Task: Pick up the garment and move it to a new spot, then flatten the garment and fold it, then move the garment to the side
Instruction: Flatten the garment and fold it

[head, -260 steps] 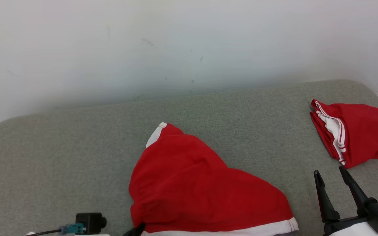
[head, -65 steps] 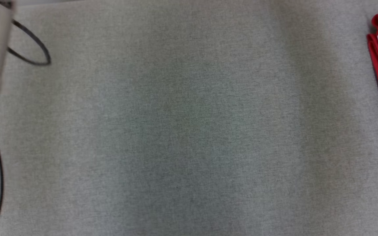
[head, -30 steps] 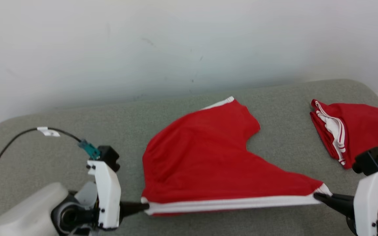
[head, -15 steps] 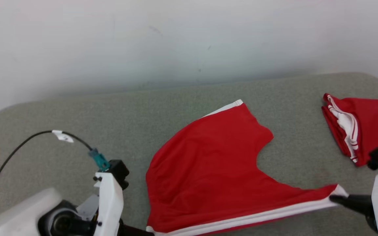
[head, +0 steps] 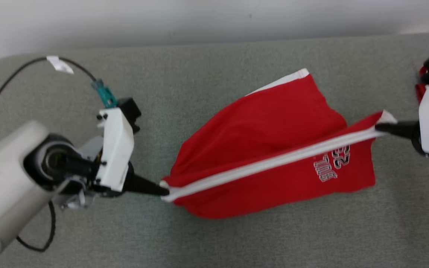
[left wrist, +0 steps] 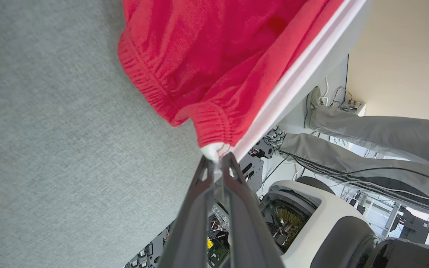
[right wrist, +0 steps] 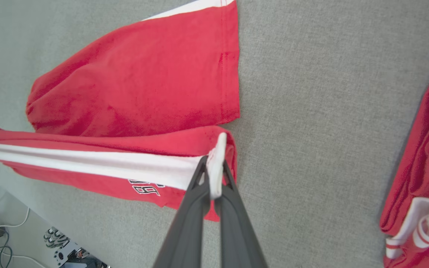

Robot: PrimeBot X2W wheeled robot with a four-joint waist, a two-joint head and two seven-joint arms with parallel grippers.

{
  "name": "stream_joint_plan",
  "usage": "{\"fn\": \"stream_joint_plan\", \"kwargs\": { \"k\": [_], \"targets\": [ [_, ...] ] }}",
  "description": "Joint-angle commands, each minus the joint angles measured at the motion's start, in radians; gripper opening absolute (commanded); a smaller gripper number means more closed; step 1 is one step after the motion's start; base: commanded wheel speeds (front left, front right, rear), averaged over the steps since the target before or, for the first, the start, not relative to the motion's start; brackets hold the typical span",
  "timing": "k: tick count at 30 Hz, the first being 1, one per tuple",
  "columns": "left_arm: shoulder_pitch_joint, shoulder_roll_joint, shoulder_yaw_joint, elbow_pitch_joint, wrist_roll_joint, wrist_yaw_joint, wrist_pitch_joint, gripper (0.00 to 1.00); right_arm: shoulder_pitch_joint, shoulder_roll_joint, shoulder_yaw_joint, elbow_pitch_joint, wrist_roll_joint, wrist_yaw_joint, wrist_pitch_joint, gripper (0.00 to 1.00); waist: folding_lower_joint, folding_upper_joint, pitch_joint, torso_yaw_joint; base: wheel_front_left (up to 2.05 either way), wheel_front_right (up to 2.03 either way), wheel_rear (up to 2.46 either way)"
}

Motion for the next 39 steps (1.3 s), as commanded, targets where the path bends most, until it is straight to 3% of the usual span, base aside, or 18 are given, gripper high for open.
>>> {"fn": "stream_joint_plan", "kwargs": {
  "k": [1,12,22,24,27,30,31,32,33,35,36,39],
  "targets": [
    [-0.037,0.004,0.012,0.023,-0.004,0.009,0.023,0.00,-0.060,0.021,-0.034,0.049,-0.045,-0.004,0.020,0.00,-0.0001,-0.0001,0.072,0.021,0.00,0.00,0.00],
    [-0.196,-0.028,0.043,0.085,0.021,0.041,0.088,0.00,-0.303,0.204,-0.155,0.230,-0.283,-0.004,0.071,0.00,-0.0001,-0.0001,0.198,0.046,0.00,0.00,0.00],
    [-0.289,-0.057,0.050,0.113,0.052,0.060,0.117,0.00,-0.432,0.291,-0.268,0.341,-0.442,-0.004,0.067,0.00,-0.0001,-0.0001,0.262,0.065,0.00,0.00,0.00],
    [-0.301,-0.057,0.047,0.122,0.061,0.063,0.119,0.00,-0.445,0.310,-0.289,0.357,-0.467,-0.004,0.061,0.11,-0.0001,-0.0001,0.268,0.066,0.00,0.00,0.00],
    [-0.309,-0.059,0.049,0.134,0.059,0.058,0.121,0.00,-0.463,0.334,-0.318,0.374,-0.501,-0.004,0.058,0.05,-0.0001,-0.0001,0.275,0.068,0.00,0.00,0.00],
    [-0.317,-0.069,0.059,0.146,0.053,0.057,0.109,0.00,-0.472,0.349,-0.338,0.385,-0.526,-0.004,0.060,0.07,-0.0001,-0.0001,0.280,0.070,0.00,0.00,0.00],
    [-0.317,-0.072,0.060,0.148,0.054,0.055,0.108,0.12,-0.473,0.354,-0.343,0.387,-0.536,-0.004,0.060,0.13,-0.0001,-0.0001,0.281,0.070,0.00,0.00,0.00],
    [-0.317,-0.073,0.060,0.152,0.056,0.054,0.107,0.32,-0.472,0.360,-0.348,0.389,-0.544,-0.004,0.058,0.17,-0.0001,-0.0001,0.282,0.071,0.00,0.00,0.00],
    [-0.318,-0.075,0.059,0.155,0.058,0.053,0.107,0.43,-0.471,0.367,-0.352,0.390,-0.552,-0.004,0.054,0.21,-0.0001,-0.0001,0.283,0.071,0.00,0.00,0.00],
    [-0.319,-0.081,0.059,0.159,0.058,0.050,0.108,0.56,-0.466,0.381,-0.355,0.388,-0.564,-0.004,0.049,0.34,-0.0001,-0.0001,0.285,0.071,0.00,0.00,0.00],
    [-0.321,-0.084,0.061,0.161,0.056,0.049,0.108,0.72,-0.464,0.385,-0.356,0.387,-0.569,-0.004,0.046,0.35,-0.0001,-0.0001,0.287,0.071,0.00,0.00,0.00],
    [-0.322,-0.095,0.066,0.165,0.048,0.048,0.102,0.89,-0.451,0.399,-0.359,0.383,-0.575,-0.004,0.036,0.42,-0.0001,-0.0001,0.291,0.072,0.00,0.00,0.00]
  ]
}}
